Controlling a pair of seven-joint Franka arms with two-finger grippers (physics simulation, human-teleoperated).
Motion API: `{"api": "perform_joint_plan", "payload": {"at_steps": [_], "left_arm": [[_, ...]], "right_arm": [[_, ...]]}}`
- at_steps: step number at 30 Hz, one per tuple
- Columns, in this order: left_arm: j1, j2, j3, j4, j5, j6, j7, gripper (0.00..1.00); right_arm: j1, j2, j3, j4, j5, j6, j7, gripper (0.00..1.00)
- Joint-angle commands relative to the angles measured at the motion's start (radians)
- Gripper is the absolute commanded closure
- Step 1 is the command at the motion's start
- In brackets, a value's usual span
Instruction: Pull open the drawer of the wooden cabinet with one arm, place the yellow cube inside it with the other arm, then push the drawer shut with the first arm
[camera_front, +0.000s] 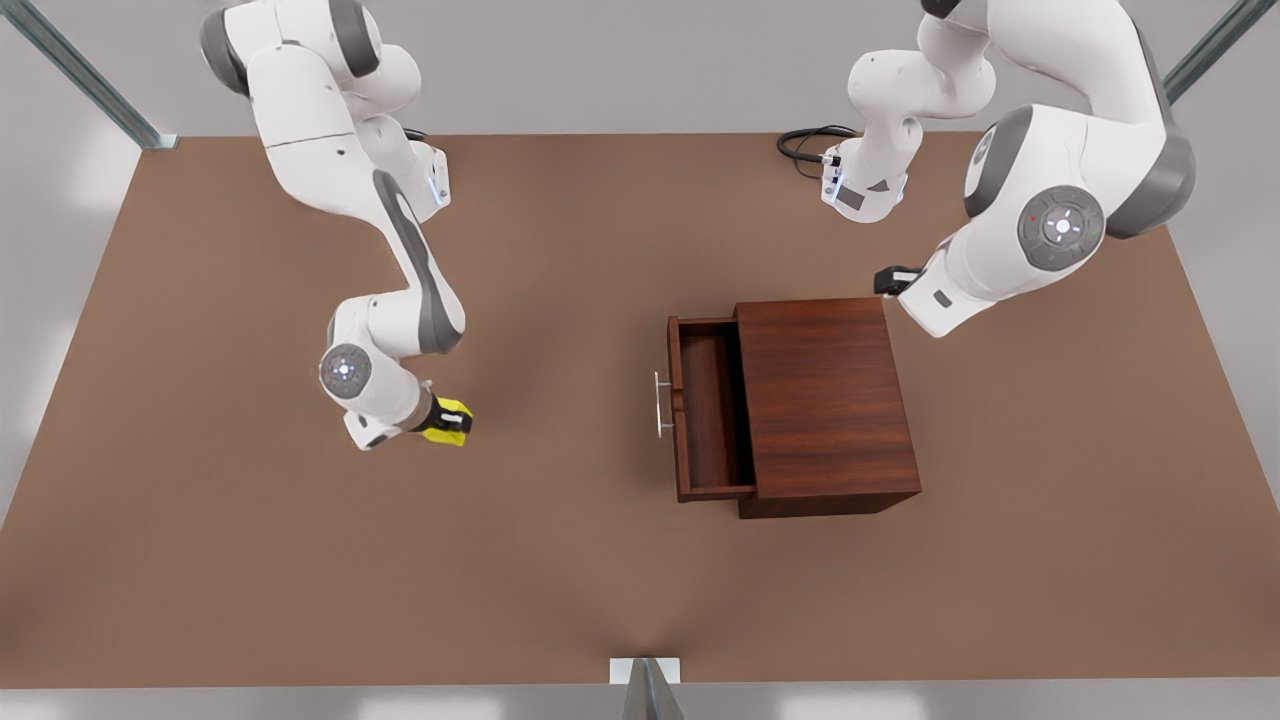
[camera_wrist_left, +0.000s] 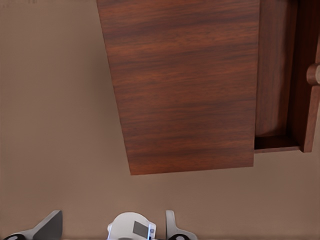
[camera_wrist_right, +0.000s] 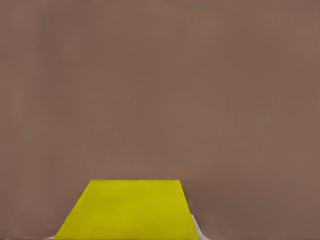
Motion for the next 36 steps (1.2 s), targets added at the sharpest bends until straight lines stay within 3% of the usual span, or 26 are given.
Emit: {"api": "perform_joint_plan", "payload": {"at_steps": [1, 5, 11, 16, 27, 30, 31, 36], "left_arm": [[0.000, 0.001, 0.001, 0.002, -0.002, 0.004, 0.011, 0.00], [-0.004, -0.003, -0.008, 0.000, 0.001, -0.005, 0.011, 0.00], [-0.003, -0.002, -0.008, 0.000, 0.003, 0.001, 0.011, 0.00], [-0.003, 0.001, -0.007, 0.000, 0.004, 0.001, 0.011, 0.00], [0.003, 0.001, -0.005, 0.000, 0.007, 0.003, 0.012, 0.00], [0.002, 0.001, -0.004, 0.000, 0.019, 0.003, 0.012, 0.00], [0.002, 0.001, -0.004, 0.000, 0.019, 0.003, 0.012, 0.00], [0.002, 0.003, -0.004, 0.000, 0.019, 0.003, 0.012, 0.00]], "right_arm": [[0.031, 0.016, 0.028, 0.091, -0.039, -0.131, -0.038, 0.60], [0.080, 0.114, 0.031, 0.375, -0.041, -0.194, -0.299, 0.60], [0.316, 0.266, 0.026, 0.672, -0.091, -0.183, -0.684, 0.61], [0.419, 0.295, 0.020, 0.703, -0.113, -0.115, -0.912, 0.61], [0.533, 0.421, 0.014, 0.801, -0.114, -0.006, -0.896, 0.61], [0.539, 0.421, 0.019, 0.801, -0.111, 0.001, -0.891, 0.39], [0.540, 0.421, 0.019, 0.801, -0.111, 0.003, -0.891, 0.00], [0.536, 0.421, 0.025, 0.789, -0.108, 0.033, -0.903, 0.00]]}}
